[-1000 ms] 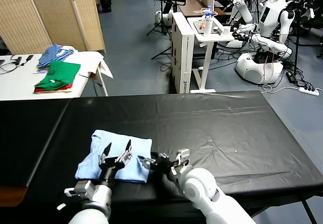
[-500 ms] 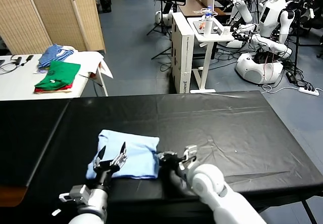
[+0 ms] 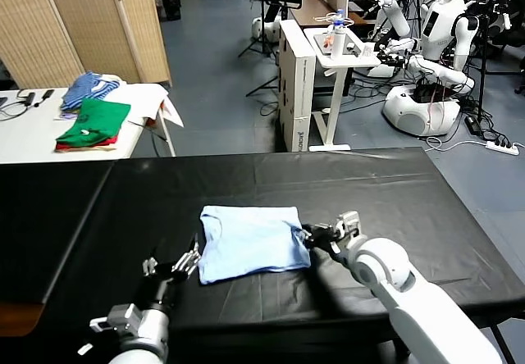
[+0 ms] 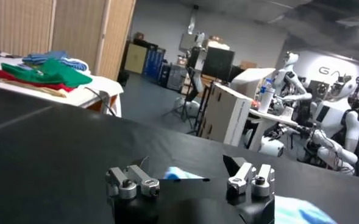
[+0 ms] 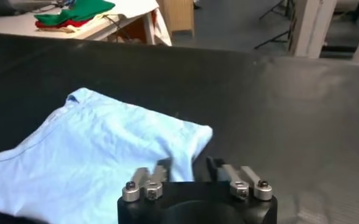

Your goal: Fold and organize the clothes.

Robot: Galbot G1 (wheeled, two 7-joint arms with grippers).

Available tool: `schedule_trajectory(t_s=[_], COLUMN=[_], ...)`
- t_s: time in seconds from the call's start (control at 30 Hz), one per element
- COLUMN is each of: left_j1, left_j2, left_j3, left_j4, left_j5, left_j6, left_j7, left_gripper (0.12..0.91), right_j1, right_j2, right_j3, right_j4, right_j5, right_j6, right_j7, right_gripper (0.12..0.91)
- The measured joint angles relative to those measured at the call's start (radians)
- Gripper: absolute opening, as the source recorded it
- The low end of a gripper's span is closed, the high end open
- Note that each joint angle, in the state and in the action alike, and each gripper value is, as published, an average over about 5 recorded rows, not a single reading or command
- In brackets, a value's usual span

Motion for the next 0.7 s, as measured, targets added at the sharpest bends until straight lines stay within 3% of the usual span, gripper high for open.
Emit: schedule_trajectory(t_s=[0.17, 0.27, 0.4, 0.7], left_j1=[0.004, 0.011, 0.027, 0.135], left_j2=[0.017, 0.029, 0.052, 0.143], left_j3=[-0.004, -0.008, -0.020, -0.046], left_j4=[-0.006, -0.006, -0.013, -0.088], left_j5=[-0.015, -0.027, -0.043, -0.046], left_j6=[0.003, -0.010, -0.027, -0.005], left_j7=[-0.007, -0.012, -0.014, -0.046], left_gripper=[0.907, 0.907, 0.907, 0.907], right_j1=[-0.034, -0.067, -0.128, -0.378], right_j2=[-0.040, -0.064, -0.092, -0.110], right_j3=[0.028, 0.050, 0.087, 0.226], right_j4=[0.053, 0.090, 0.140, 0.250], right_j5=[-0.012, -0.038, -0.087, -0.156], right_j6=[0.000, 0.007, 0.091, 0.368], right_j7=[0.003, 0.006, 0.018, 0.073], right_gripper=[0.774, 0.882, 0.905, 0.907])
